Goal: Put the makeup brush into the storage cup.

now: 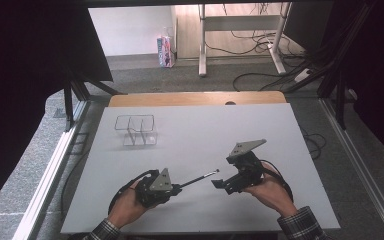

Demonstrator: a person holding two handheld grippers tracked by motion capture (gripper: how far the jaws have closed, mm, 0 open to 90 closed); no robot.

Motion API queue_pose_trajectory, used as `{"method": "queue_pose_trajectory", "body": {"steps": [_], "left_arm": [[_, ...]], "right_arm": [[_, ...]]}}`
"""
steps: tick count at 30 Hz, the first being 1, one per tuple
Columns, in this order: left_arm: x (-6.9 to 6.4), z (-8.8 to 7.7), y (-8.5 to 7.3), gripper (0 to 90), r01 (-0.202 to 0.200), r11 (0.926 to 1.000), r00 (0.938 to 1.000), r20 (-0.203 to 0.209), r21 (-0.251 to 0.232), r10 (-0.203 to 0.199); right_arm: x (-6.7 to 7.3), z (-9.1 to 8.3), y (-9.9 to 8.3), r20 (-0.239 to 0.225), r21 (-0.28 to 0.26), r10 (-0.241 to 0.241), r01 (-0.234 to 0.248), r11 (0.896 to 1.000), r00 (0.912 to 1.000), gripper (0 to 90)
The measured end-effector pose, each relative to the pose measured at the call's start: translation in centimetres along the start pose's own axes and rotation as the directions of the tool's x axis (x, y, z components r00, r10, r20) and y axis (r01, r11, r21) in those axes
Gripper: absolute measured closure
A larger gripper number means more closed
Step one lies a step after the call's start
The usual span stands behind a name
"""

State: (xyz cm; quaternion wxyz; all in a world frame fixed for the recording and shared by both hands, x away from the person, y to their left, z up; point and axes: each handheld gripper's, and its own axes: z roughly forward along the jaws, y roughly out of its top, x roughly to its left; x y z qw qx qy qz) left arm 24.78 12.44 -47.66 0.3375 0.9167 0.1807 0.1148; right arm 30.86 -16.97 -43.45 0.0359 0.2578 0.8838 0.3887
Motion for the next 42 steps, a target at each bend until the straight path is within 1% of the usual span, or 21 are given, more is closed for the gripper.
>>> {"method": "queue_pose_trajectory", "body": {"steps": [5,10,13,14,15,16,17,18,19,21,22,23,24,25,26,27,28,35,37,38,42], "left_arm": [[0.4,-0.5,-0.8,83.9,0.104,0.9926,0.9943,0.032,-0.064,-0.102],[0.6,-0.8,-1.2,83.9,0.16,0.983,0.9866,0.047,-0.09,-0.156],[0.8,-1.0,-1.6,83.9,0.236,0.963,0.9709,0.074,-0.131,-0.228],[0.8,-1.0,-1.6,83.9,0.236,0.963,0.9709,0.074,-0.131,-0.228],[0.8,-1.2,-1.8,83.9,0.268,0.9515,0.9627,0.082,-0.152,-0.258],[0.8,-1.2,-1.8,83.9,0.268,0.9515,0.9627,0.082,-0.152,-0.258],[0.8,-1.3,-1.9,83.9,0.298,0.9386,0.9536,0.097,-0.174,-0.285],[0.8,-1.3,-1.9,83.9,0.298,0.9386,0.9536,0.097,-0.174,-0.285],[0.9,-1.5,-2.1,83.9,0.33,0.9237,0.9429,0.111,-0.194,-0.314],[1.0,-1.5,-2.2,84.0,0.362,0.9079,0.9311,0.131,-0.212,-0.34],[1.0,-1.5,-2.2,83.9,0.362,0.9079,0.9311,0.131,-0.212,-0.34],[1.0,-1.4,-2.3,84.0,0.386,0.8943,0.9208,0.15,-0.226,-0.36],[1.0,-1.4,-2.3,83.9,0.386,0.8943,0.9208,0.15,-0.226,-0.36],[1.0,-1.4,-2.3,83.9,0.4,0.8863,0.9146,0.162,-0.233,-0.37],[0.9,-1.3,-2.3,83.9,0.41,0.8798,0.9098,0.174,-0.24,-0.377],[0.9,-1.2,-2.3,83.9,0.418,0.875,0.9057,0.186,-0.244,-0.381],[0.8,-1.1,-2.3,83.9,0.426,0.8702,0.9013,0.199,-0.247,-0.385],[0.2,-0.3,-1.9,83.9,0.451,0.851,0.8849,0.26,-0.269,-0.386],[0.1,-0.1,-1.8,83.9,0.447,0.8519,0.8861,0.264,-0.272,-0.381],[0.0,-0.1,-1.7,83.9,0.446,0.8519,0.8869,0.264,-0.274,-0.379],[-0.2,0.1,-1.4,83.9,0.441,0.8506,0.8883,0.274,-0.286,-0.369]], "right_arm": [[-0.5,-0.7,-0.5,0.024,-0.075,0.035,-0.033,0.997,0.9991,0.3],[-0.7,-0.7,-0.9,0.023,-0.098,0.052,-0.05,0.994,0.9984,0.0],[-0.9,-0.5,-1.2,0.013,-0.127,0.089,-0.087,0.988,0.9959,0.0],[-1.0,-0.5,-1.3,0.003,-0.132,0.102,-0.1,0.986,0.9948,0.0],[-1.1,-0.4,-1.3,-0.003,-0.139,0.111,-0.111,0.984,0.9938,0.0],[-1.1,-0.4,-1.3,-0.003,-0.139,0.111,-0.111,0.984,0.9938,0.0],[-1.2,-0.3,-1.5,-0.017,-0.151,0.132,-0.133,0.979,0.9911,0.0],[-1.2,-0.2,-1.5,-0.028,-0.159,0.143,-0.145,0.977,0.9894,0.1],[-1.2,-0.1,-1.5,-0.036,-0.163,0.149,-0.153,0.975,0.9881,0.2],[-1.1,0.1,-1.6,-0.054,-0.17,0.164,-0.171,0.97,0.9851,0.5],[-1.1,0.1,-1.6,-0.054,-0.17,0.164,-0.171,0.97,0.9851,0.5],[-1.0,0.2,-1.5,-0.079,-0.181,0.181,-0.193,0.964,0.9803,0.7],[-1.0,0.2,-1.5,-0.079,-0.181,0.181,-0.193,0.964,0.9803,0.7],[-0.9,0.4,-1.3,-0.116,-0.192,0.207,-0.226,0.955,0.9716,1.0],[-0.9,0.4,-1.3,-0.116,-0.192,0.207,-0.226,0.955,0.9716,1.0],[-0.8,0.5,-1.2,-0.165,-0.207,0.231,-0.263,0.943,0.9588,1.5],[-0.8,0.5,-1.2,-0.165,-0.207,0.231,-0.263,0.943,0.9588,1.5],[-0.6,0.5,-0.9,-0.256,-0.253,0.282,-0.345,0.904,0.9249,21.1],[-0.8,0.5,-1.0,-0.306,-0.27,0.302,-0.386,0.882,0.9029,32.8],[-0.8,0.5,-1.0,-0.306,-0.27,0.302,-0.386,0.882,0.9029,32.8],[-0.9,0.7,-1.0,-0.361,-0.271,0.304,-0.411,0.87,0.8816,45.0]]}}
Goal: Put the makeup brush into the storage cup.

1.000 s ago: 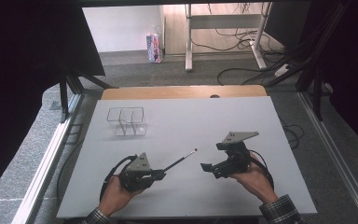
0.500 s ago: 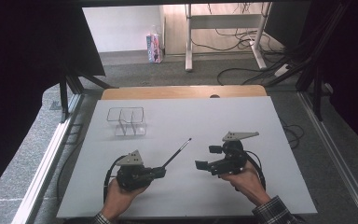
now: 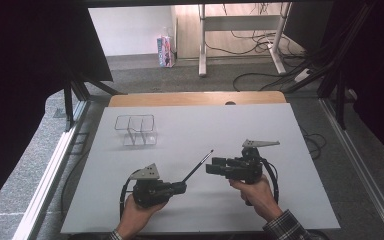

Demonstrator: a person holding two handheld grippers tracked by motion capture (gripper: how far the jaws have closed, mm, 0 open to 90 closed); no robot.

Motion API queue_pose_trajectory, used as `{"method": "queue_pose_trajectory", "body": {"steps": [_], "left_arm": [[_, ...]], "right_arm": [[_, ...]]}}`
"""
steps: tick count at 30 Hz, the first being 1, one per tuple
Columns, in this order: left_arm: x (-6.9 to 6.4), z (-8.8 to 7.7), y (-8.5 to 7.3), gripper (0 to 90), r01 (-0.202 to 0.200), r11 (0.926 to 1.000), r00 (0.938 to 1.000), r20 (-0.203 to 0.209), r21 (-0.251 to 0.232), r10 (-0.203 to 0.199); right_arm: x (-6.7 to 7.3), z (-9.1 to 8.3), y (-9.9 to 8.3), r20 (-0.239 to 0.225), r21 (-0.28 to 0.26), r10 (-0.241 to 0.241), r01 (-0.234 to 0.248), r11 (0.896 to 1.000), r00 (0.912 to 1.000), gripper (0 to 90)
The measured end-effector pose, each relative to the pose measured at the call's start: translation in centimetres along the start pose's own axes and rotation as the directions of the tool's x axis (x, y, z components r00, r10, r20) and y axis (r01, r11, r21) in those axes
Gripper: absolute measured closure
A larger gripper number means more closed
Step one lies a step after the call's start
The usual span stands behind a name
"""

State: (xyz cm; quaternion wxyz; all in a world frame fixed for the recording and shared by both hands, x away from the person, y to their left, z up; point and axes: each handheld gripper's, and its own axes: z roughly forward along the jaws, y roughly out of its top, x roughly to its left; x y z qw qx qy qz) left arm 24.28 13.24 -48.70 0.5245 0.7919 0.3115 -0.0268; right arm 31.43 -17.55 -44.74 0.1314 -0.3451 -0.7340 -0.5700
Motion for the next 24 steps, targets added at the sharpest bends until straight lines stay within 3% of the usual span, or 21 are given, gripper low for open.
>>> {"method": "queue_pose_trajectory", "body": {"steps": [4,6,9,12,13,16,18,19,21,24], "left_arm": [[-0.4,0.4,0.0,83.8,-0.016,0.9999,0.9997,0.018,-0.005,0.016],[-0.6,0.5,0.1,83.8,-0.025,0.9997,0.9993,0.027,-0.003,0.025],[-0.9,0.9,0.1,83.8,-0.04,0.9992,0.9986,0.034,0.009,0.04],[-1.0,1.1,0.0,83.4,-0.049,0.9985,0.9984,0.03,0.026,0.048],[-1.0,1.2,0.0,82.9,-0.056,0.9977,0.9981,0.028,0.039,0.055],[-1.0,1.5,-0.1,82.2,-0.069,0.9956,0.9976,0.007,0.063,0.069],[-1.0,1.4,-0.1,75.4,-0.067,0.996,0.9977,-0.004,0.06,0.067],[-0.9,1.2,0.1,63.1,-0.068,0.9958,0.9972,-0.026,0.061,0.07],[-0.9,1.1,0.1,60.5,-0.07,0.9956,0.9969,-0.03,0.062,0.072],[-0.8,1.1,0.2,48.0,-0.075,0.9945,0.9961,-0.04,0.073,0.078]], "right_arm": [[0.0,0.4,0.0,-0.066,0.002,0.024,-0.024,1.0,0.9975,55.8],[0.0,0.5,0.0,-0.072,0.0,0.017,-0.017,1.0,0.9973,57.5],[0.0,0.7,-0.1,-0.094,0.006,0.021,-0.02,1.0,0.9954,70.6],[0.0,0.7,-0.2,-0.113,0.005,0.031,-0.031,1.0,0.9932,77.1],[-0.3,0.8,-0.2,-0.182,0.009,0.079,-0.079,0.997,0.9802,82.9],[-0.2,0.9,-0.2,-0.184,0.018,0.078,-0.076,0.997,0.9798,83.2],[0.0,0.9,-0.1,-0.17,0.027,0.065,-0.061,0.998,0.9833,83.4],[0.3,0.8,0.1,-0.133,0.033,0.032,-0.028,0.999,0.9906,83.4],[0.4,0.8,0.1,-0.115,0.037,0.011,-0.007,0.999,0.9934,83.4],[1.0,1.0,0.2,-0.052,0.087,-0.075,0.08,0.993,0.9958,83.3]]}}
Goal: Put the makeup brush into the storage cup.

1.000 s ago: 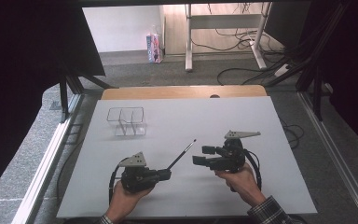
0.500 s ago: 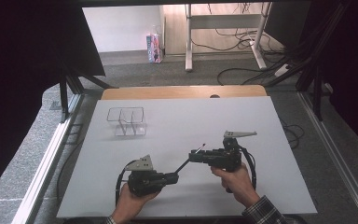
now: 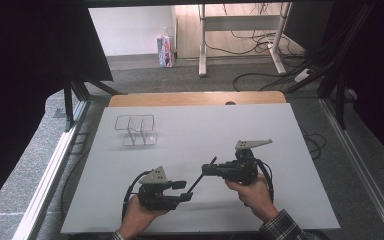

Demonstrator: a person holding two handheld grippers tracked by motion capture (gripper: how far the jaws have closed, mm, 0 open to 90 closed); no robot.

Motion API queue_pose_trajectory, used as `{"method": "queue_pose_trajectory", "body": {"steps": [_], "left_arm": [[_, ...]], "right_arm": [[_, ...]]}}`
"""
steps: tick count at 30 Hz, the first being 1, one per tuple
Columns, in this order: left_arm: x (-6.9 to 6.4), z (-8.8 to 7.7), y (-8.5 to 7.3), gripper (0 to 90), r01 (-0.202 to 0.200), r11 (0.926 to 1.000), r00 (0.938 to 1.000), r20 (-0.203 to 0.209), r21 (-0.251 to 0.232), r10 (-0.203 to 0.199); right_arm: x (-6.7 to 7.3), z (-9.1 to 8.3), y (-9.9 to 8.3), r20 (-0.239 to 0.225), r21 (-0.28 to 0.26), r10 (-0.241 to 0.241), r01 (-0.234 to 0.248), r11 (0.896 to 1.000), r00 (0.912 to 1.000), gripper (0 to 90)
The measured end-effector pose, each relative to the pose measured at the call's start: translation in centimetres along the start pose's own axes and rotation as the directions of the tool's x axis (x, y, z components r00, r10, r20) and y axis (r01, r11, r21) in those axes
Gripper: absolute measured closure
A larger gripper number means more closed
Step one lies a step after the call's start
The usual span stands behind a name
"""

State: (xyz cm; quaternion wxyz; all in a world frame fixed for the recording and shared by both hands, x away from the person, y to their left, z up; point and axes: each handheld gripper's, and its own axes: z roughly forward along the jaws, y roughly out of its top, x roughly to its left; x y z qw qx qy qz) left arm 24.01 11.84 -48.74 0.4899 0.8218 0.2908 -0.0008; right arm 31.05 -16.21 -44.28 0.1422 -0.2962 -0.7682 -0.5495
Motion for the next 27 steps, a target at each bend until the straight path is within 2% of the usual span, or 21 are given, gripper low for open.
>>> {"method": "queue_pose_trajectory", "body": {"steps": [1,2,3,5,7,8,12,14,16,18,19,20,21,22,25,27], "left_arm": [[0.0,0.1,0.0,48.0,-0.003,1.0,1.0,-0.003,0.009,0.003],[0.0,0.2,0.0,42.6,-0.005,0.9999,1.0,-0.006,0.016,0.005],[-0.1,0.3,0.0,42.6,-0.007,0.9997,1.0,-0.004,0.024,0.008],[-0.1,0.5,0.1,39.4,-0.015,0.9992,0.9999,-0.007,0.036,0.015],[-0.2,0.7,0.1,37.2,-0.019,0.999,0.9998,-0.007,0.041,0.019],[-0.2,0.7,0.1,35.9,-0.022,0.9987,0.9997,-0.007,0.046,0.023],[-0.3,0.9,0.2,35.4,-0.031,0.9981,0.9995,-0.006,0.054,0.031],[-0.4,1.0,0.2,35.5,-0.036,0.9978,0.9993,-0.003,0.056,0.036],[-0.5,1.1,0.3,37.7,-0.045,0.9972,0.999,0.001,0.06,0.045],[-0.6,1.2,0.3,41.1,-0.05,0.9969,0.9988,0.001,0.061,0.05],[-0.6,1.2,0.3,43.2,-0.051,0.9968,0.9987,0.002,0.062,0.051],[-0.6,1.2,0.3,43.2,-0.052,0.9967,0.9986,0.004,0.062,0.052],[-0.6,1.2,0.3,47.1,-0.053,0.9967,0.9986,0.006,0.061,0.053],[-0.7,1.2,0.3,47.1,-0.057,0.9966,0.9983,0.01,0.06,0.057],[-0.7,1.1,0.3,54.3,-0.064,0.9961,0.9978,0.019,0.06,0.063],[-0.8,1.2,0.3,58.8,-0.068,0.9957,0.9975,0.023,0.064,0.066]], "right_arm": [[0.0,0.0,0.0,0.0,0.0,0.0,0.0,1.0,1.0,83.3],[0.3,0.2,0.0,0.032,0.032,-0.043,0.042,0.999,0.9986,83.3],[0.3,0.2,0.0,0.032,0.032,-0.043,0.042,0.999,0.9986,83.3],[0.6,0.5,0.0,0.047,0.056,-0.075,0.073,0.996,0.9961,83.4],[0.9,0.7,0.0,0.061,0.079,-0.108,0.103,0.992,0.9923,83.3],[1.1,0.9,0.0,0.067,0.101,-0.14,0.133,0.986,0.9878,83.3],[1.6,1.4,0.0,0.069,0.14,-0.194,0.183,0.973,0.9786,83.3],[1.7,1.5,-0.1,0.064,0.148,-0.202,0.191,0.97,0.9773,83.3],[2.1,2.0,-0.2,0.05,0.173,-0.23,0.218,0.96,0.972,83.3],[2.2,2.1,-0.2,0.043,0.18,-0.238,0.227,0.957,0.9703,83.3],[2.4,2.4,-0.3,0.035,0.201,-0.259,0.247,0.948,0.9653,83.3],[2.4,2.4,-0.3,0.035,0.201,-0.259,0.247,0.948,0.9653,83.3],[2.7,2.7,-0.4,0.022,0.218,-0.276,0.265,0.939,0.9609,83.3],[2.7,2.7,-0.4,0.022,0.218,-0.276,0.265,0.939,0.9609,83.3],[2.9,3.1,-0.6,0.016,0.24,-0.297,0.285,0.928,0.9547,83.3],[3.0,3.3,-0.6,0.006,0.243,-0.299,0.289,0.926,0.9541,83.3]]}}
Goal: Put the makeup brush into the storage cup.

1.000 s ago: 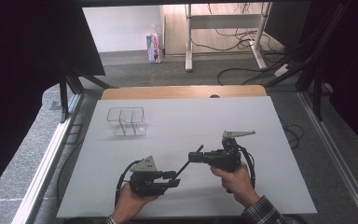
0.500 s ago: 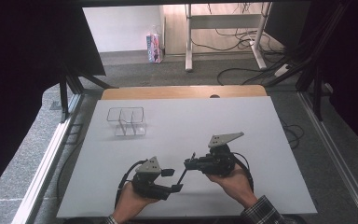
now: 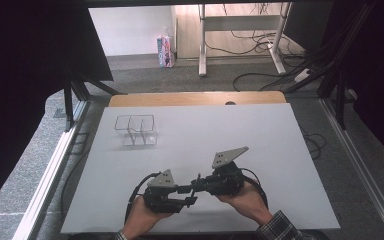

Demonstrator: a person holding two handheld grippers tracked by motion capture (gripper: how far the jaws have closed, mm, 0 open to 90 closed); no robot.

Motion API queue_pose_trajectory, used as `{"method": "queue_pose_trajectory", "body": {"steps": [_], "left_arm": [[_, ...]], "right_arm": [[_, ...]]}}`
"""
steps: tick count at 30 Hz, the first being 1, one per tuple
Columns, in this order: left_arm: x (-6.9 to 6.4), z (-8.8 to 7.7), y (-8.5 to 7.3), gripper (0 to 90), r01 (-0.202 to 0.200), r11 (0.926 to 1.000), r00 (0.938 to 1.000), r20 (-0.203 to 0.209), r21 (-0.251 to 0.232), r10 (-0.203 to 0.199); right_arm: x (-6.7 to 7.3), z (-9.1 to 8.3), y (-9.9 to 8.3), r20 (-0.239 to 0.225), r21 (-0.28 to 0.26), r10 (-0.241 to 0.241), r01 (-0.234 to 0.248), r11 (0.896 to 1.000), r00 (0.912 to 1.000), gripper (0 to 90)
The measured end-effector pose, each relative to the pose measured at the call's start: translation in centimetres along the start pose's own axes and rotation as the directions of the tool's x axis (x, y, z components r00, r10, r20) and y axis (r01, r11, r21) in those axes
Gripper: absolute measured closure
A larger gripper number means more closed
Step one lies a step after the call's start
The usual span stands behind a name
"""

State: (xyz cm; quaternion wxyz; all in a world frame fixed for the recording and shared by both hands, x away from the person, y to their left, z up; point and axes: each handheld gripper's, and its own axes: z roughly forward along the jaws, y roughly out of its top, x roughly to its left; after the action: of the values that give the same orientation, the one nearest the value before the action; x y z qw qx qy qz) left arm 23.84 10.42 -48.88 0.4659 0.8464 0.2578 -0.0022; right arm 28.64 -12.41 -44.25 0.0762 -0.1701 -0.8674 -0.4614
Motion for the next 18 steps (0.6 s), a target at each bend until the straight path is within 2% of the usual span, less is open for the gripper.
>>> {"method": "queue_pose_trajectory", "body": {"steps": [2,5,6,7,10,13,14,15,16,17,18], "left_arm": [[-0.07,0.05,0.02,62.8,-0.009,1.0,1.0,0.0,0.003,0.009],[-0.17,0.09,0.08,76.8,-0.019,0.9998,0.9998,0.009,0.01,0.018],[-0.17,0.11,0.1,76.8,-0.021,0.9997,0.9996,0.017,0.014,0.021],[-0.21,0.14,0.12,82.0,-0.024,0.9996,0.9995,0.022,0.018,0.024],[-0.4,0.11,0.28,83.6,-0.045,0.9986,0.9986,0.028,0.029,0.044],[-0.37,0.04,0.29,83.8,-0.041,0.9988,0.9989,0.024,0.026,0.041],[-0.34,-0.01,0.29,83.9,-0.039,0.9989,0.999,0.021,0.026,0.039],[-0.28,-0.05,0.27,83.8,-0.035,0.9991,0.9992,0.018,0.025,0.035],[-0.22,-0.08,0.26,83.8,-0.036,0.999,0.9992,0.017,0.027,0.035],[-0.17,-0.12,0.25,83.8,-0.033,0.999,0.9993,0.015,0.031,0.033],[-0.09,-0.18,0.21,83.8,-0.023,0.9993,0.9997,0.011,0.031,0.023]], "right_arm": [[0.13,0.08,0.04,-0.005,0.003,-0.001,0.001,1.0,1.0,83.3],[0.19,0.29,-0.03,-0.015,0.01,-0.009,0.009,1.0,0.9998,83.3],[0.19,0.29,-0.03,-0.015,0.01,-0.009,0.009,1.0,0.9998,83.3],[0.2,0.39,-0.06,-0.019,0.012,-0.009,0.009,1.0,0.9998,83.2],[0.17,0.44,-0.11,-0.033,0.008,-0.004,0.005,1.0,0.9995,82.6],[0.12,0.36,-0.12,-0.03,0.004,0.001,-0.001,1.0,0.9996,81.2],[0.08,0.34,-0.13,-0.026,-0.002,0.002,-0.002,1.0,0.9997,75.7],[-0.07,0.32,-0.15,-0.019,-0.016,0.017,-0.017,1.0,0.9997,58.0],[-0.15,0.34,-0.16,-0.023,-0.017,0.02,-0.02,1.0,0.9995,52.0],[-0.15,0.34,-0.16,-0.023,-0.017,0.02,-0.02,1.0,0.9995,52.0],[-0.28,0.4,-0.26,0.006,-0.015,0.019,-0.019,1.0,0.9998,38.0]]}}
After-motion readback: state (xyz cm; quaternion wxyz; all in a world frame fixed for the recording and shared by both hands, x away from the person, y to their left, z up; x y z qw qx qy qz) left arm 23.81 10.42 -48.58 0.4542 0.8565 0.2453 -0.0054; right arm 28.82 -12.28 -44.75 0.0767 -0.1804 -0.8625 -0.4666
